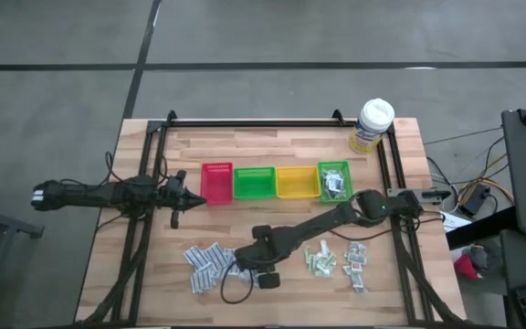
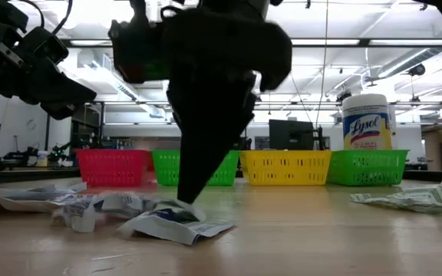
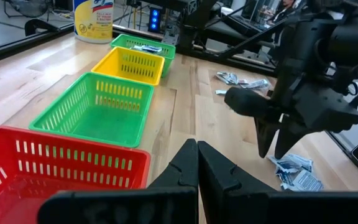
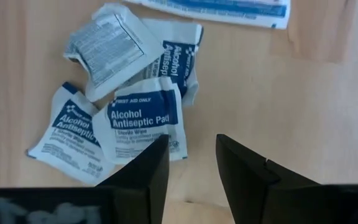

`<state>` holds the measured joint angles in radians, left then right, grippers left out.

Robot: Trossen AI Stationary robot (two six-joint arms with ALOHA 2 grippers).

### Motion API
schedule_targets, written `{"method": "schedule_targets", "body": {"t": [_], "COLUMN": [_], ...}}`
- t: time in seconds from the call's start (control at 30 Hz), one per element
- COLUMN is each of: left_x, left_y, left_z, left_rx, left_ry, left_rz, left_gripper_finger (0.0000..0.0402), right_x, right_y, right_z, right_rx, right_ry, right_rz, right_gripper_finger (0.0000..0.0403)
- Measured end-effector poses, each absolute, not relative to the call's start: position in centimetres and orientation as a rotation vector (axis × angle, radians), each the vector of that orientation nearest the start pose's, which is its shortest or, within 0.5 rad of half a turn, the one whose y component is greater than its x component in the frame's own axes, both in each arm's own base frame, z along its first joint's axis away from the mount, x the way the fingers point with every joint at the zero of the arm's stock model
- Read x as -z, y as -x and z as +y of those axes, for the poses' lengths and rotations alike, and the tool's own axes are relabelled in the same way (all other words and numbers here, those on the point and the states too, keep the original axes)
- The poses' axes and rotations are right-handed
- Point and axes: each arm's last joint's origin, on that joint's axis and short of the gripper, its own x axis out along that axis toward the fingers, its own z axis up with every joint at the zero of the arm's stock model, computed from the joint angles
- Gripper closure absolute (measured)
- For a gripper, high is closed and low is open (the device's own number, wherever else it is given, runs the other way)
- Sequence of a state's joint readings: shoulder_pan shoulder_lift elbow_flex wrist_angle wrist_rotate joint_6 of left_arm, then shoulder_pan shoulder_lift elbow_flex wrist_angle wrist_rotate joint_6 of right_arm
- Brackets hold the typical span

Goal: Pick & Place First Aid Supplies
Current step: Put the blue alcohol pad into the right green bin

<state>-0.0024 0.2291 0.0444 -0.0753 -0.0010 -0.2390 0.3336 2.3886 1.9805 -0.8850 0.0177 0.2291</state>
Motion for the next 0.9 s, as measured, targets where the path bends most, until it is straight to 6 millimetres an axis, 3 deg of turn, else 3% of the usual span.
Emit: {"method": "schedule_targets", "body": {"t": [0.33, 0.9], "left_x": [-15.3, -15.3], "left_y": [-10.8, -10.8], "left_z": [0.0, 0.0], "left_rx": [-0.030, -0.030], "left_ry": [0.237, 0.237], "left_rz": [0.259, 0.259], "left_gripper_finger": [0.0401, 0.0401], "right_x": [-13.8, -14.0], "right_y": [-45.6, -45.4], "right_z": [15.7, 15.1], "right_rx": [-0.104, -0.064], "right_ry": [0.047, 0.026], "right_rz": [1.320, 1.371], "right_gripper_finger": [0.0270, 0.0305]}}
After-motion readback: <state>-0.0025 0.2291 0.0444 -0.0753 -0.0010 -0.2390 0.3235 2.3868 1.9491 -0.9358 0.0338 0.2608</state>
